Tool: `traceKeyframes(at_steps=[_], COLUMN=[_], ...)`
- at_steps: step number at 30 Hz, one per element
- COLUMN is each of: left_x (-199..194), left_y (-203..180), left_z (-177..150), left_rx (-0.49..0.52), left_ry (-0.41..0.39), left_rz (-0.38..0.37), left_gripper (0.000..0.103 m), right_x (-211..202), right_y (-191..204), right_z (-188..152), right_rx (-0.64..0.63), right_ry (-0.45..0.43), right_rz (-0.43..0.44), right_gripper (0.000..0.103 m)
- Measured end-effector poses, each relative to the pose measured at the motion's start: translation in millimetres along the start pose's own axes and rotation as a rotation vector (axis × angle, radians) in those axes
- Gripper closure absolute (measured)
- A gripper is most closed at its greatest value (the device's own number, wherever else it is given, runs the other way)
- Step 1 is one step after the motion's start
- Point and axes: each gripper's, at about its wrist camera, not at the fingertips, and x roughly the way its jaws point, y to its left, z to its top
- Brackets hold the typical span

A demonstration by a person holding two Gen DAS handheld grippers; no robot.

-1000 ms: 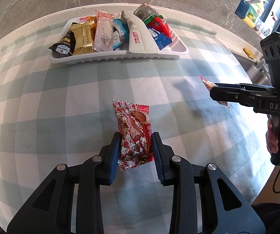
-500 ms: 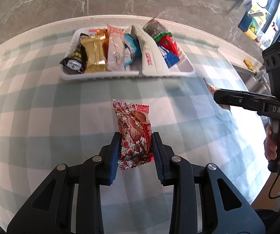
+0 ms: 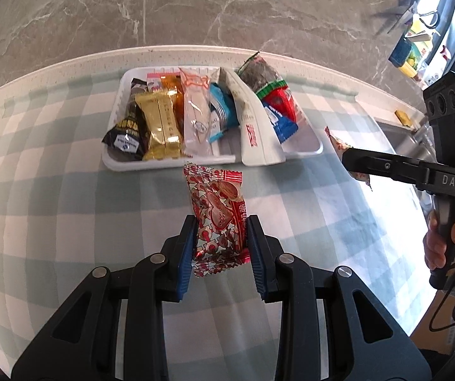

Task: Organize snacks
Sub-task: 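Carry candy packet with left tool while right tool carries fruit-print packet to tray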

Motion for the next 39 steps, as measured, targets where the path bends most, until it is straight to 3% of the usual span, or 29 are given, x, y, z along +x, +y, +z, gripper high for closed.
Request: traceKeyframes(at_steps=[39], left_x=[37], left_y=[14], left_z=[80], left_rx=[0.020], left_ry=[-0.033], left_rz=[0.001], left_gripper=[0.074], right_x=[37], right_y=[-8], right_z=[78], right_rx=[-0.005], right_ry=[-0.033], right_rz=[0.009], right_gripper=[0.065])
